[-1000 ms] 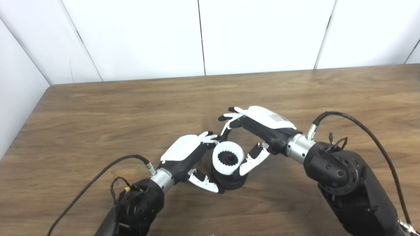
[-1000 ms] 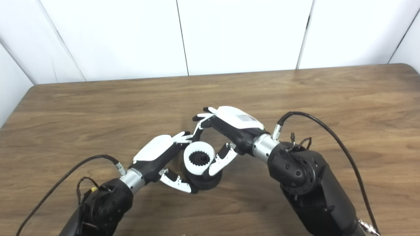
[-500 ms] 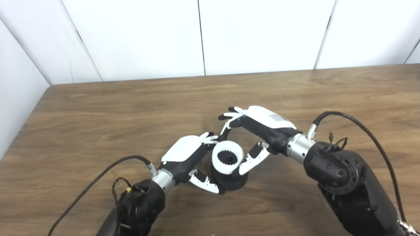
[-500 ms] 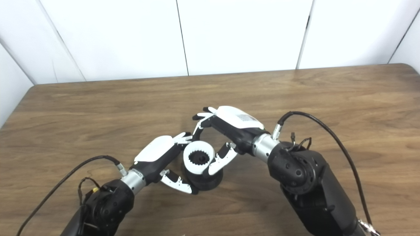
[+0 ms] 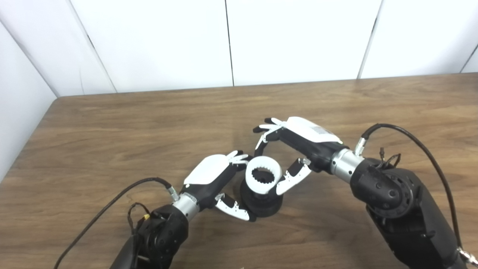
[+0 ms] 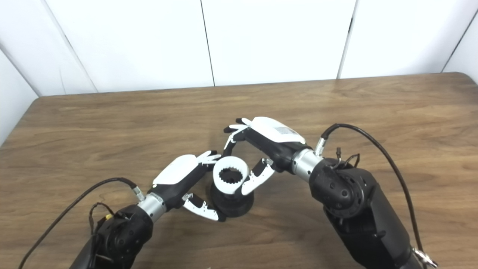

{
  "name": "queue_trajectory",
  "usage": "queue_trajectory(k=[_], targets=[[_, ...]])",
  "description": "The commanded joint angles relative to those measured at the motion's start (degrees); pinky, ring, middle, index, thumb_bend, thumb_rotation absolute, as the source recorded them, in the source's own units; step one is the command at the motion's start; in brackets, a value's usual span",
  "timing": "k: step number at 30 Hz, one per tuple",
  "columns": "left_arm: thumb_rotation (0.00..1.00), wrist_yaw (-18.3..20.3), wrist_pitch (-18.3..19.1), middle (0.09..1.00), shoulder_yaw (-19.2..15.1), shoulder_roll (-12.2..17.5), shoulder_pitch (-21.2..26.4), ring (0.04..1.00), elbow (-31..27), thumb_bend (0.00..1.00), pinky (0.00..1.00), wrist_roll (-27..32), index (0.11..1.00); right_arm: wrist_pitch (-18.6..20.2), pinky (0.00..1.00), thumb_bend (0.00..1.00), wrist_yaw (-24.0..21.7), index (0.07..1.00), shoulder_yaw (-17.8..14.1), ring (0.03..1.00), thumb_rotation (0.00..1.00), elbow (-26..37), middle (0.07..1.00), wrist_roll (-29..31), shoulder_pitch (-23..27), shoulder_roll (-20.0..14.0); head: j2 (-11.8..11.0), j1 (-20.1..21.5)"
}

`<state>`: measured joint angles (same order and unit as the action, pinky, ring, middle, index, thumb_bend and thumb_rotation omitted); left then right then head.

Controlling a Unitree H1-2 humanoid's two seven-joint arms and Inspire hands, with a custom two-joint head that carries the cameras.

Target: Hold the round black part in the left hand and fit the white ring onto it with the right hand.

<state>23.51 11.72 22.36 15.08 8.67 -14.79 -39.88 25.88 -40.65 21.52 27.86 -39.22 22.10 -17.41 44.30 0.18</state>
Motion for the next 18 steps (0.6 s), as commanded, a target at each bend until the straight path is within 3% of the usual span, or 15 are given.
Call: queue_trajectory(k=[1, 18], targets=[[0.22, 1.13, 1.20, 0.927, 0.07, 0.36, -0.14, 0.989, 0.01, 0.85, 0.87, 0.35, 0.701, -0.67, 1.00, 0.53, 1.11, 0.487, -0.90, 1.000, 0.15, 0.78, 0.905, 0.52, 1.95, -0.16, 0.08, 0.10], [0.22, 0.81, 0.61, 0.927, 0.15, 0.34, 0.17, 0.987, 0.37, 0.85, 0.88, 0.15, 0.695, -1.00, 1.00, 0.53, 1.12, 0.488, -0.47, 1.000, 0.15, -0.27, 0.905, 0.78, 0.62, -0.54, 0.44, 0.10]])
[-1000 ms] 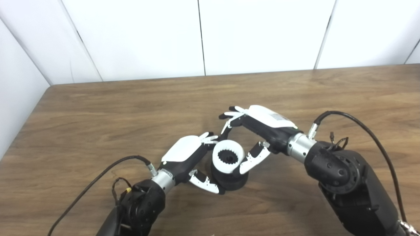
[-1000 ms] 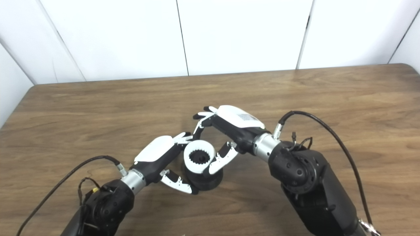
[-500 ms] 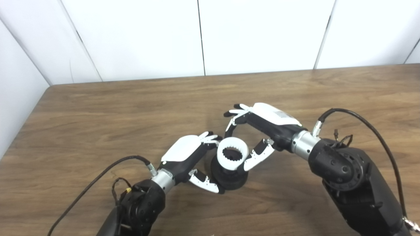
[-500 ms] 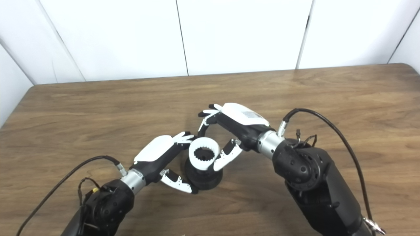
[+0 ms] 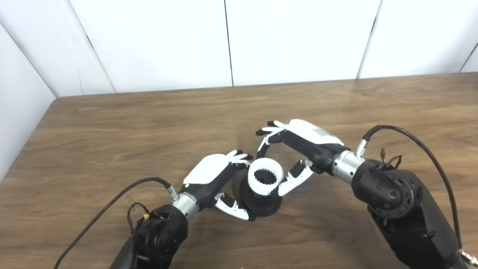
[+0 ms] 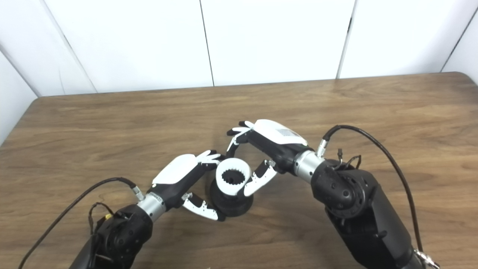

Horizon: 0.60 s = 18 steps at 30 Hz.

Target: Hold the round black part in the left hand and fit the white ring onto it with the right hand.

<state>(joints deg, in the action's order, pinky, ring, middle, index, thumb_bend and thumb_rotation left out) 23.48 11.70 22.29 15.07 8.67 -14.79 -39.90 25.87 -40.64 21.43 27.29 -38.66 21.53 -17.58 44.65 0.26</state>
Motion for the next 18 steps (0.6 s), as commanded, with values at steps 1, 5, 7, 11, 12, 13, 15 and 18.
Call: queue_trajectory(k=[1, 5, 7, 11, 12, 13, 15, 18], targets=[[0.22, 0.97, 0.87, 0.927, 0.16, 0.29, 0.17, 0.987, 0.26, 0.85, 0.89, 0.27, 0.695, -1.00, 1.00, 0.53, 1.21, 0.488, -0.39, 1.000, 0.15, 0.23, 0.904, 0.31, 1.10, -0.33, 0.13, 0.14], [0.22, 1.20, 1.27, 0.928, 0.10, 0.19, 0.12, 0.990, 0.00, 0.85, 0.88, 0.36, 0.696, -1.36, 1.00, 0.53, 1.59, 0.487, -0.31, 1.000, 0.15, -0.02, 0.903, 0.47, 0.86, -0.15, 0.13, 0.14], [0.22, 1.15, 1.18, 0.928, 0.09, 0.20, 0.12, 0.989, 0.03, 0.84, 0.88, 0.38, 0.695, -1.51, 1.00, 0.53, 1.75, 0.487, -0.26, 1.000, 0.15, -0.09, 0.902, 0.50, 0.80, -0.12, 0.13, 0.14], [0.22, 1.18, 1.16, 0.928, 0.28, 0.14, 0.23, 0.987, -0.15, 0.84, 0.88, 0.06, 0.692, -1.57, 1.00, 0.53, 1.75, 0.487, -0.06, 1.000, 0.15, -0.11, 0.903, 0.59, 0.79, -0.14, 0.31, 0.14], [0.22, 1.19, 1.16, 0.927, 0.34, 0.13, 0.27, 0.985, -0.16, 0.84, 0.88, -0.04, 0.692, -1.55, 1.00, 0.53, 1.74, 0.487, -0.02, 1.000, 0.15, -0.10, 0.903, 0.59, 0.80, -0.14, 0.31, 0.14], [0.22, 1.18, 1.18, 0.927, 0.36, 0.10, 0.29, 0.985, -0.14, 0.84, 0.88, -0.09, 0.692, -1.51, 1.00, 0.53, 1.72, 0.487, 0.06, 1.000, 0.15, -0.09, 0.903, 0.50, 0.85, -0.12, 0.31, 0.14], [0.21, 1.12, 1.21, 0.926, 0.29, -0.01, 0.28, 0.984, -0.10, 0.84, 0.87, 0.01, 0.691, -1.52, 1.00, 0.53, 1.70, 0.487, 0.31, 1.000, 0.15, -0.18, 0.902, 0.26, 0.95, -0.08, 0.31, 0.14], [0.21, 1.23, 1.41, 0.924, 0.29, -0.16, 0.24, 0.982, -0.18, 0.84, 0.87, -0.03, 0.690, -1.55, 1.00, 0.52, 1.77, 0.487, 0.47, 1.000, 0.15, -0.29, 0.904, 0.32, 0.98, -0.16, 0.34, -0.02]])
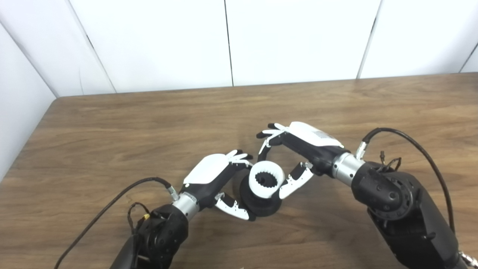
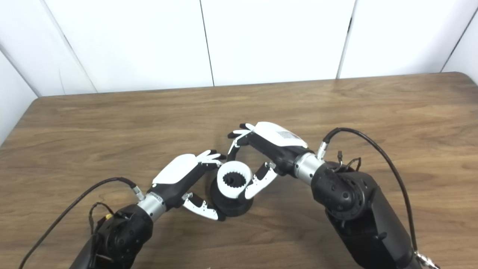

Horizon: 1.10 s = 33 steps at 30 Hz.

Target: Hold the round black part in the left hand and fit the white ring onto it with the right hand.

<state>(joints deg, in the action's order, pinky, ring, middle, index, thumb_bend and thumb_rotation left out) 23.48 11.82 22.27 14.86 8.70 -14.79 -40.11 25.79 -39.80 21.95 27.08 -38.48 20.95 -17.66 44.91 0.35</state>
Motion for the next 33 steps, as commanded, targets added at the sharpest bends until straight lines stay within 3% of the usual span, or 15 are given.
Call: queue_trajectory(k=[1, 33], targets=[[0.21, 1.30, 1.44, 0.925, 0.36, -0.04, 0.16, 0.985, -0.26, 0.84, 0.87, 0.09, 0.692, -1.52, 1.00, 0.53, 0.99, 0.487, -0.02, 1.000, 0.15, -0.13, 0.904, 0.21, 1.55, -0.14, 0.08, -0.10], [0.24, 1.24, 1.97, 0.923, 0.80, -0.53, 0.30, 0.982, -0.57, 0.85, 0.87, -0.22, 0.698, -2.16, 1.00, 0.52, 1.64, 0.488, 1.28, 1.000, 0.16, -1.34, 0.904, -0.14, 2.26, -0.37, 0.53, -0.28]])
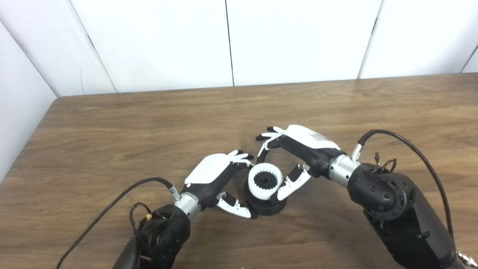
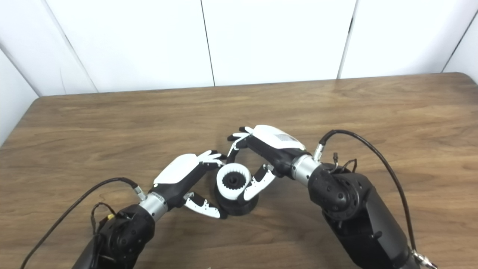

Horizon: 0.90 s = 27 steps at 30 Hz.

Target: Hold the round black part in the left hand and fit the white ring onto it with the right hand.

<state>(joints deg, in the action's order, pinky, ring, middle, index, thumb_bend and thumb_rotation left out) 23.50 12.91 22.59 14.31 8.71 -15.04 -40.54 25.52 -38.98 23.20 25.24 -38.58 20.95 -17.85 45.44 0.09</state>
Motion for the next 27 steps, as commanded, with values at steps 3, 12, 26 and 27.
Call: queue_trajectory(k=[3, 12, 26, 27], targets=[[0.24, 1.45, 1.11, 0.923, 0.46, 0.03, 0.25, 0.982, -0.87, 0.85, 0.88, 0.21, 0.700, -1.78, 1.00, 0.52, 0.36, 0.489, 0.27, 1.000, 0.16, 0.70, 0.906, -0.06, 2.21, -0.57, 0.26, -0.09], [0.22, 1.95, 1.92, 0.922, 0.19, 0.09, -0.38, 0.985, -1.50, 0.85, 0.88, 0.79, 0.697, -1.21, 1.00, 0.92, -0.94, 0.654, 1.45, 1.000, 0.38, 1.04, 0.913, -0.95, 2.21, -1.87, 0.54, -0.06], [0.25, 1.94, 2.47, 0.921, 0.09, 0.27, -0.43, 0.982, -1.15, 0.89, 0.88, 1.52, 0.746, -1.55, 1.00, 0.95, -0.52, 0.691, 0.84, 1.000, 0.40, 0.34, 0.907, -0.67, 1.61, -2.05, 0.33, -0.20], [0.26, 1.84, 2.40, 0.919, 0.09, 0.31, -0.43, 0.979, -1.07, 0.90, 0.87, 1.56, 0.753, -1.56, 1.00, 0.95, -0.32, 0.704, 0.66, 1.000, 0.40, 0.33, 0.907, -0.48, 1.49, -1.94, 0.33, -0.20]])
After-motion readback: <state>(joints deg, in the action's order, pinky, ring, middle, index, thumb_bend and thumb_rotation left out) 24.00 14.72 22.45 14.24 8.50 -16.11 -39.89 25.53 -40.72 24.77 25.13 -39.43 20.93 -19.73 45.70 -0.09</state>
